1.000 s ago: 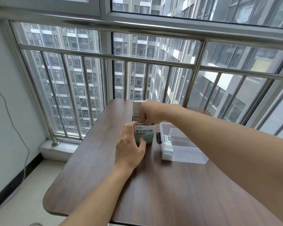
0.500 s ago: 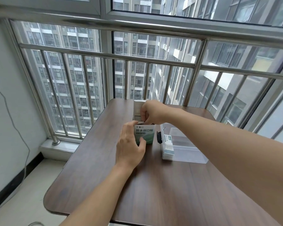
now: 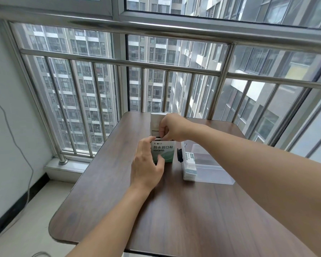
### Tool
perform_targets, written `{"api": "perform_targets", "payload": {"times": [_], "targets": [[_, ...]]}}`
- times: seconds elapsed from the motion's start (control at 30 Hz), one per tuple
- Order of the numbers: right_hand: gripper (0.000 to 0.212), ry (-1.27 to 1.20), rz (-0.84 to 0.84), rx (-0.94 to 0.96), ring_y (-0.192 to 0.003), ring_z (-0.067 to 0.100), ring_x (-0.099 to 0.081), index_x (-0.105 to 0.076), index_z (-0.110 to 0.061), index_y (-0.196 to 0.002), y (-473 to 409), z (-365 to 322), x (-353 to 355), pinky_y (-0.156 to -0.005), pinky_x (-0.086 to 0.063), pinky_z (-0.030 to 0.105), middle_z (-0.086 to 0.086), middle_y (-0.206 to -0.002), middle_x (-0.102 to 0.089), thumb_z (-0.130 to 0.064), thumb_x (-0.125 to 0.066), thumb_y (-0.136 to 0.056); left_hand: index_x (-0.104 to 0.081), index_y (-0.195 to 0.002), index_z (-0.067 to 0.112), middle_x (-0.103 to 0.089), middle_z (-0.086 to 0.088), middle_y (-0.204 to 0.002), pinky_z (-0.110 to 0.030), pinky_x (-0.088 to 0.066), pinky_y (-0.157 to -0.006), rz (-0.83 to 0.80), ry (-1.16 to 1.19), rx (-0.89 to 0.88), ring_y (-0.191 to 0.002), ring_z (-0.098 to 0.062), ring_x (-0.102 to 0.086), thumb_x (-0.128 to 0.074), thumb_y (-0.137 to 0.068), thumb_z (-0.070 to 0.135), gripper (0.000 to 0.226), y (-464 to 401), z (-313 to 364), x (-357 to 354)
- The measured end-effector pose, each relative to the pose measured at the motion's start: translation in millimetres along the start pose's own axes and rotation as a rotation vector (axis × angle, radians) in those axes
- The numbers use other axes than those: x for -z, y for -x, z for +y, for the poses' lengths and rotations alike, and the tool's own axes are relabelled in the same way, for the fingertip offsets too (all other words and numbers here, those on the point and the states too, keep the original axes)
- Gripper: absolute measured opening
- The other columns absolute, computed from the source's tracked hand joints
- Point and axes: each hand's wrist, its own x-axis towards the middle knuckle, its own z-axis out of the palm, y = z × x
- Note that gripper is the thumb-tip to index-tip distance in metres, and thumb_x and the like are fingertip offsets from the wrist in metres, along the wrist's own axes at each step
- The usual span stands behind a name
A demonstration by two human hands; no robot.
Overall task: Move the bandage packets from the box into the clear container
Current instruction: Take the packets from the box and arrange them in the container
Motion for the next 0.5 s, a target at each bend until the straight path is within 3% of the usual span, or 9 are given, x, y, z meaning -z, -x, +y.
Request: {"api": "perform_targets", "payload": {"times": [0.23, 0.5], "targets": [[0.006, 0.061, -0.063, -0.008, -0.062, 0.003, -0.056, -0.073, -0.011, -0.080, -3.1, -1.8, 1.7, -0.055, -0.043, 0.016, -0.003, -0.073, -0.067, -0.007, -0.074, -0.084, -0.044, -0.132, 0.025, -0.054, 0.006, -0.123, -0.028, -0.048, -0.077, 0.000, -0.001, -0.001, -0.105, -0.018, -0.059, -0.068, -0.081, 0.012, 0.058, -0.1, -0.5, -0.2], [0.016, 0.052, -0.113, -0.018, -0.065, 0.008, -0.058, -0.071, -0.017, -0.078, -2.3, -1.4, 5.9, -0.062, -0.050, 0.021, -0.008, -0.070, -0.063, -0.002, -0.071, -0.084, -0.044, -0.132, 0.026, -0.053, 0.006, -0.122, -0.028, -0.046, -0.076, -0.007, -0.015, 0.011, -0.106, -0.017, -0.058, -0.068, -0.081, 0.013, 0.058, -0.5, -0.5, 0.3]]}}
